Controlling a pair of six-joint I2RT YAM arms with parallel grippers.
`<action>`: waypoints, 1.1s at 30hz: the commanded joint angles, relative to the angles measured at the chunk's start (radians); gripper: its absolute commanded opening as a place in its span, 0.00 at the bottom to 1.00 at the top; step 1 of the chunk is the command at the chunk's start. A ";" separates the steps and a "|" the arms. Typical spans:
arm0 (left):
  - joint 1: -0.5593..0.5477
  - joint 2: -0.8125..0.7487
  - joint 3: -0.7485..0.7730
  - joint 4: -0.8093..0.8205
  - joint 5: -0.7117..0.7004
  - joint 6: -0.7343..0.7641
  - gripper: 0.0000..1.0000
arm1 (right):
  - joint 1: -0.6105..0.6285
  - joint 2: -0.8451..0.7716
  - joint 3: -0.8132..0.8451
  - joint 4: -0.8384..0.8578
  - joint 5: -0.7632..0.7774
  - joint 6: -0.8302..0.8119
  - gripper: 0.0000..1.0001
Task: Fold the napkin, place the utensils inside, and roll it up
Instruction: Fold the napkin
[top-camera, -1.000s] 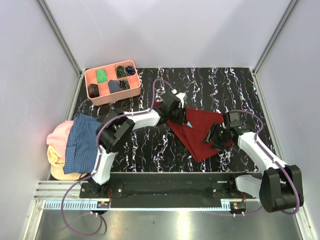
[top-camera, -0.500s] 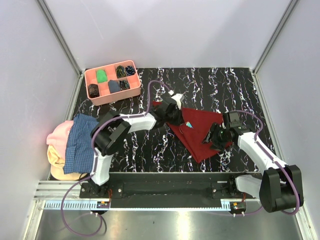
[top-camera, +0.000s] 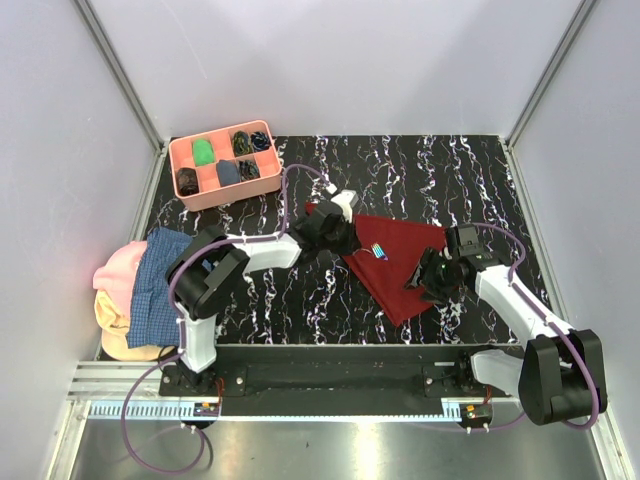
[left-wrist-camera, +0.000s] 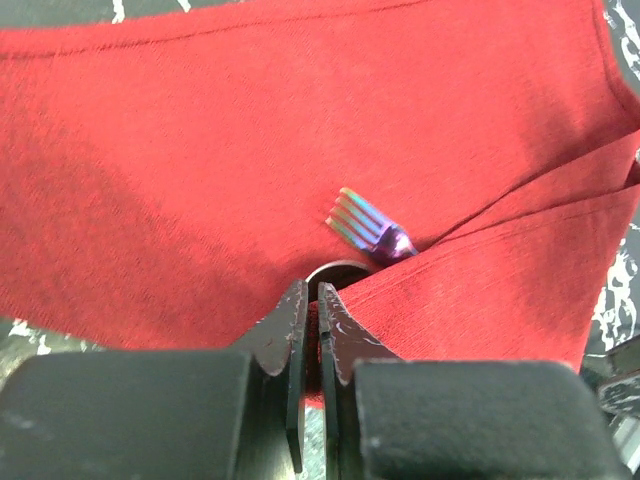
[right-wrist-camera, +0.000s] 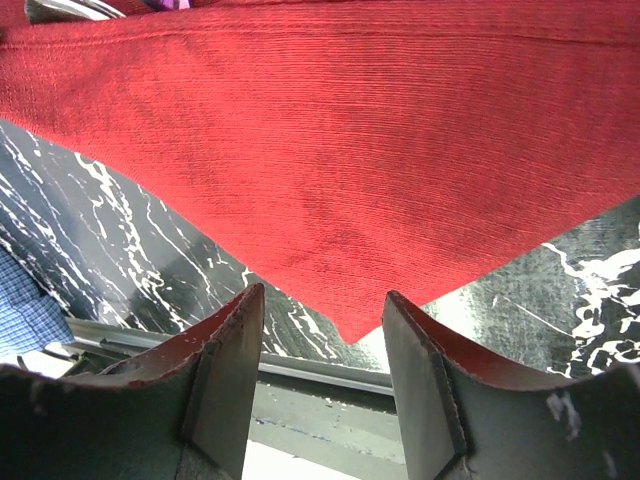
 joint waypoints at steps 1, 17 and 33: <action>0.018 -0.058 -0.028 0.089 -0.025 -0.010 0.02 | -0.008 -0.015 0.011 0.000 0.049 -0.020 0.60; 0.047 -0.074 -0.092 0.119 0.006 -0.017 0.00 | -0.207 0.244 0.310 0.082 0.189 -0.257 0.68; 0.054 -0.086 -0.107 0.134 0.010 -0.019 0.00 | -0.330 0.473 0.379 0.224 0.077 -0.339 0.70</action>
